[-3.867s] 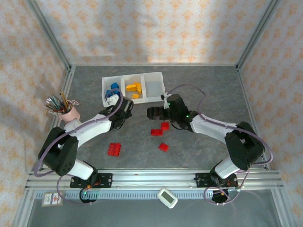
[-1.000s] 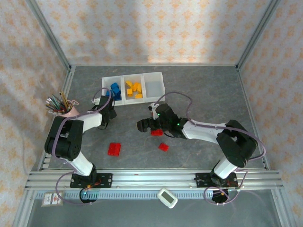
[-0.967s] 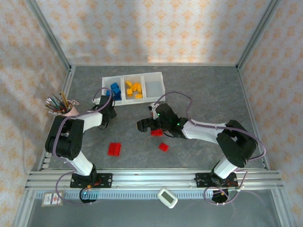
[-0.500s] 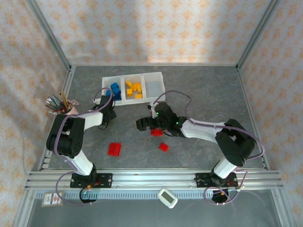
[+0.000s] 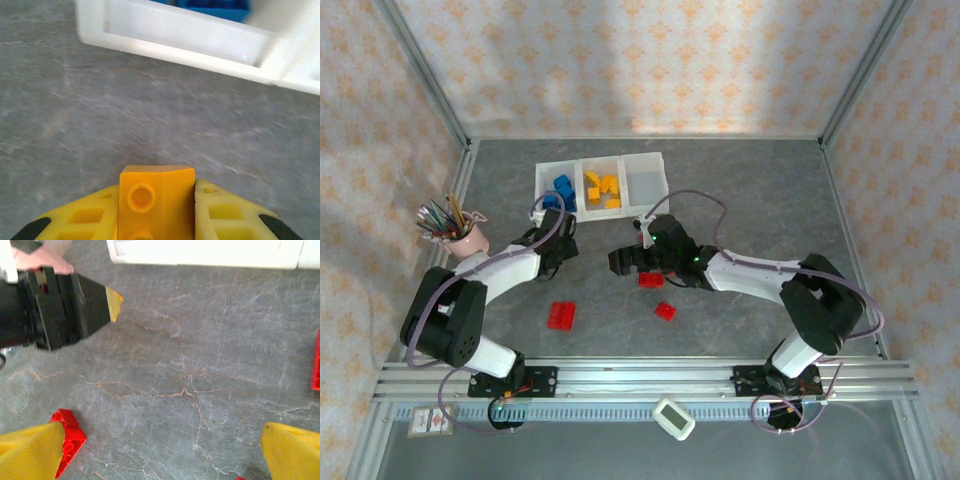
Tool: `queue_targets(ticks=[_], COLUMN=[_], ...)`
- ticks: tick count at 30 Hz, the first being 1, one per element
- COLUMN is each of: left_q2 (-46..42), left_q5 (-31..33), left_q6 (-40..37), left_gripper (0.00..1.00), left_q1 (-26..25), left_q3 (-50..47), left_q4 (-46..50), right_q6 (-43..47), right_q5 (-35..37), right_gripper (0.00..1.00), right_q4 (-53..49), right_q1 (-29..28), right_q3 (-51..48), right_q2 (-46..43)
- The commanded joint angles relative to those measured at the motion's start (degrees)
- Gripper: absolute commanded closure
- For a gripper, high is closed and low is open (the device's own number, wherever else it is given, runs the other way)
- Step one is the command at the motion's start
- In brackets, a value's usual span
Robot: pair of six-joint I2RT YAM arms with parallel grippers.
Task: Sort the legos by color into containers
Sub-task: Pick up the lego from the middle-left of the table, then place the lego in the container.
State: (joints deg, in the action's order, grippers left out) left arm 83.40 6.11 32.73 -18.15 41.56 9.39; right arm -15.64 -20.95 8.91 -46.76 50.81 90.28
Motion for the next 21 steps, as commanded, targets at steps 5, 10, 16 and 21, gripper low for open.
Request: queue_targets(ticks=[5, 10, 16, 21], left_q2=[-3.32, 3.76, 16.89, 28.90], left_q5=[0.58, 2.29, 5.86, 7.55], left_q6=[3.01, 1.92, -1.14, -1.27], left_gripper=[0.74, 0.75, 0.75, 0.73], left_q1=[-5.69, -5.84, -5.75, -4.71], left_q3=[7.64, 18.03, 32.64, 45.03], left_q4=[4.19, 4.36, 5.58, 8.50], right_q6=[-2.09, -3.32, -4.16, -3.29], right_q5=[2.37, 4.25, 2.95, 3.12], right_gripper=[0.00, 0.00, 0.00, 0.00], right_q4=[-2.17, -3.77, -3.35, -4.14], right_q1=[4.31, 8.07, 11.63, 13.17], right_q3=[1.14, 1.79, 1.40, 1.83], right_q2=[-5.52, -6.09, -6.04, -5.89])
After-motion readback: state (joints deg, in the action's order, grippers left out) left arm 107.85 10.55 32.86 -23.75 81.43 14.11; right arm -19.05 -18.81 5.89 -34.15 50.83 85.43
